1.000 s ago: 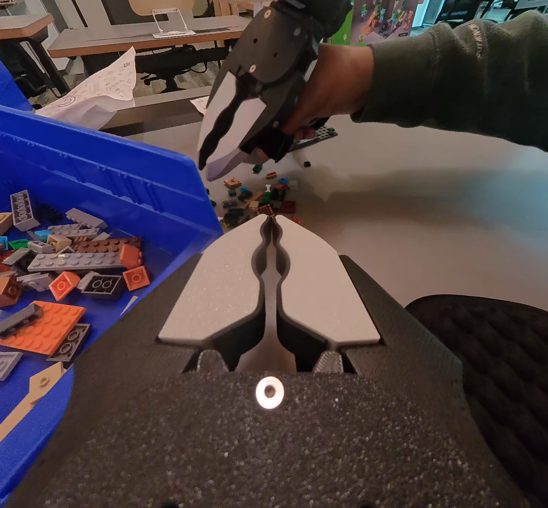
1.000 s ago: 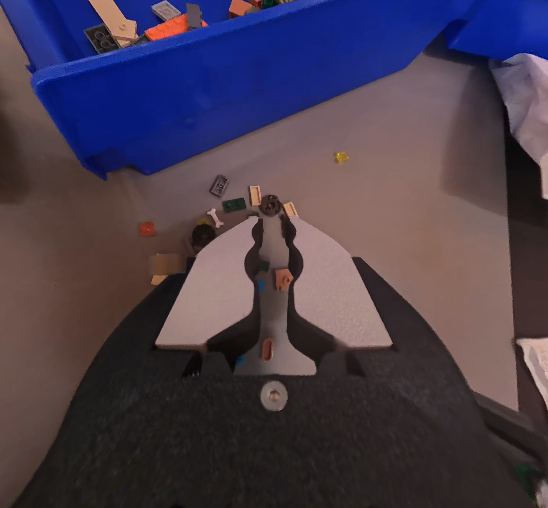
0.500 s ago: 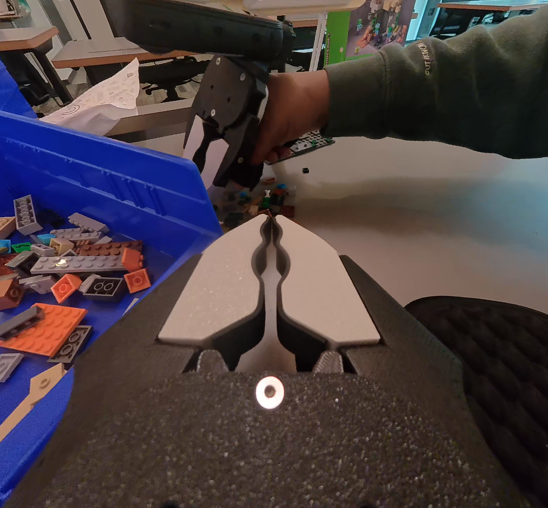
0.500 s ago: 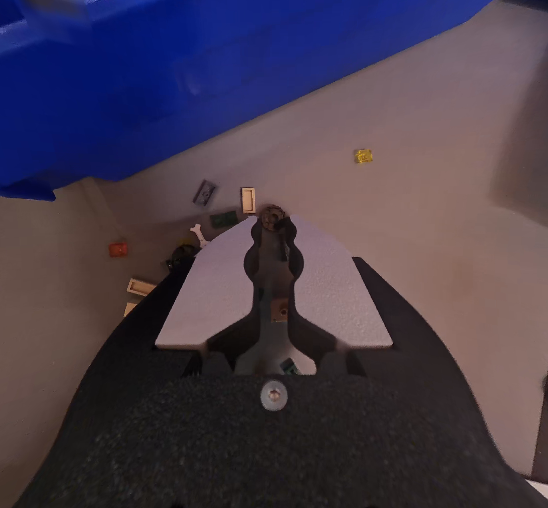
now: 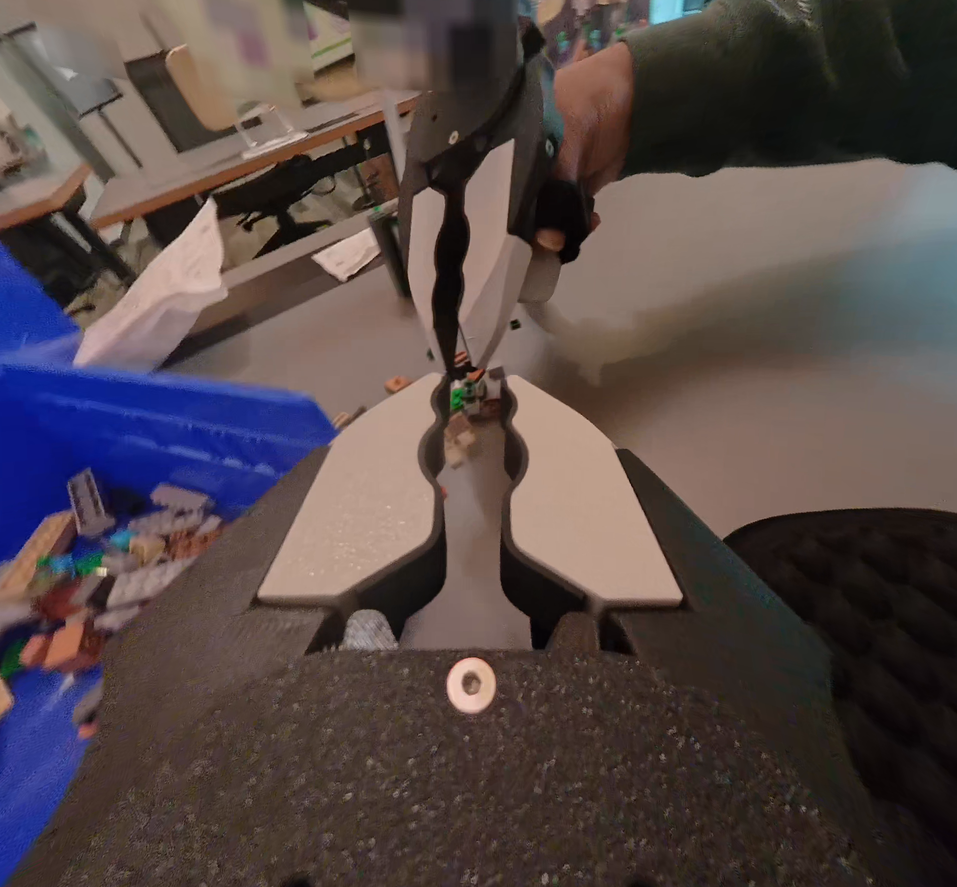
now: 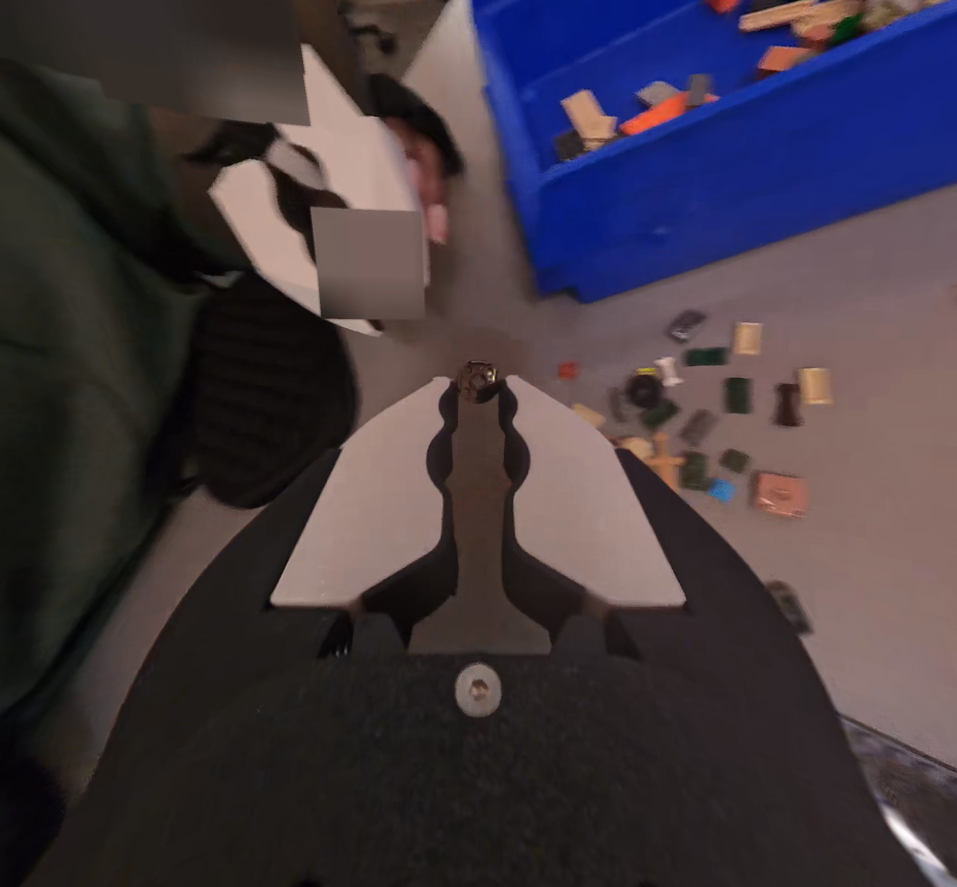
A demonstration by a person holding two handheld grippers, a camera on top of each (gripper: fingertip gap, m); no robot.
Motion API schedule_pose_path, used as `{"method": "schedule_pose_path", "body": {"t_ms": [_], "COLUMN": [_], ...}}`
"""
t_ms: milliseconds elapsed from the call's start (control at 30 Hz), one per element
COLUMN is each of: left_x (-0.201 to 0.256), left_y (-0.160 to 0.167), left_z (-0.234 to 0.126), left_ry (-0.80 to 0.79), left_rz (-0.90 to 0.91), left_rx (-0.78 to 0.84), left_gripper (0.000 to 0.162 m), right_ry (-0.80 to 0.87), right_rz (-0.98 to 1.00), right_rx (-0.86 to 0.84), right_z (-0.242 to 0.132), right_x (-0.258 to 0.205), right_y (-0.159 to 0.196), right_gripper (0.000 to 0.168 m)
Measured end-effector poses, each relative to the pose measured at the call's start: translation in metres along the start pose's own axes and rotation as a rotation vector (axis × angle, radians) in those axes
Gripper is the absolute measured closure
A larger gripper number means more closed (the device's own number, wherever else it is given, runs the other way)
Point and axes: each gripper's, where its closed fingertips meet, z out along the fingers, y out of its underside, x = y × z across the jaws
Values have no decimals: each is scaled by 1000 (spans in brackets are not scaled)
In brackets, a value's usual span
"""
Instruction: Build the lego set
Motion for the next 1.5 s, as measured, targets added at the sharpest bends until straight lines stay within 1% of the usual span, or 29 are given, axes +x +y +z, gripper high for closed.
{"method": "schedule_pose_path", "body": {"t_ms": [67, 167, 267, 433, 500, 567, 667, 733, 800, 867, 900, 1033, 1067, 1167, 1233, 1300, 1333, 1400, 1500], "left_x": [13, 35, 59, 85, 92, 95, 95, 95, 94, 90, 89, 94, 97, 97, 98, 99, 98, 99, 102], "left_y": [-8, -19, -24, -37, -36, -34, -33, -31, -31, -34, -34, -34, -33, -35, -37, -41, -44, -51, -51], "left_z": [6, 14, 20, 24, 27, 31, 35, 37, 38, 39, 39, 41, 41, 42, 41, 40, 39, 34, 31], "left_ry": [57, 125, 196, 254, 279, 301, 361, 435, 537, 623, 651, 746, 765, 796, 818, 829, 819, 815, 749], "left_rz": [92, 251, 388, 443, 435, 358, 91, -145, -424, -647, -716, -887, -918, -1003, -1041, -1030, -992, -863, -605], "left_rx": [9, 23, 25, 67, 56, 32, 1, -26, -44, -35, -34, -66, -79, -81, -72, -51, -29, 0, 3], "left_gripper": [138, 137, 138, 156, 156, 157, 157, 157, 158, 158, 158, 158, 158, 158, 158, 157, 156, 147, 143], "right_ry": [-115, -254, -347, -394, -389, -345, -179, -4, 149, 280, 338, 513, 537, 579, 568, 540, 518, 481, 412], "right_rz": [17, 50, 76, 109, 123, 134, 91, -15, -154, -289, -351, -537, -569, -621, -605, -570, -543, -478, -357], "right_rx": [36, 71, 103, 154, 180, 224, 308, 337, 379, 372, 350, 293, 285, 276, 290, 320, 336, 374, 449], "right_z": [-8, -19, -30, -39, -41, -44, -50, -51, -54, -54, -52, -48, -46, -46, -48, -50, -50, -53, -59], "right_x": [-26, -57, -79, -99, -102, -100, -89, -81, -81, -82, -82, -82, -83, -85, -87, -91, -93, -96, -99], "right_y": [2, 6, 12, 28, 34, 37, 39, 42, 38, 38, 39, 38, 38, 38, 38, 37, 37, 38, 40], "right_gripper": [154, 154, 154, 154, 154, 153, 151, 150, 150, 149, 149, 146, 146, 153, 154, 158, 164, 165, 166]}}
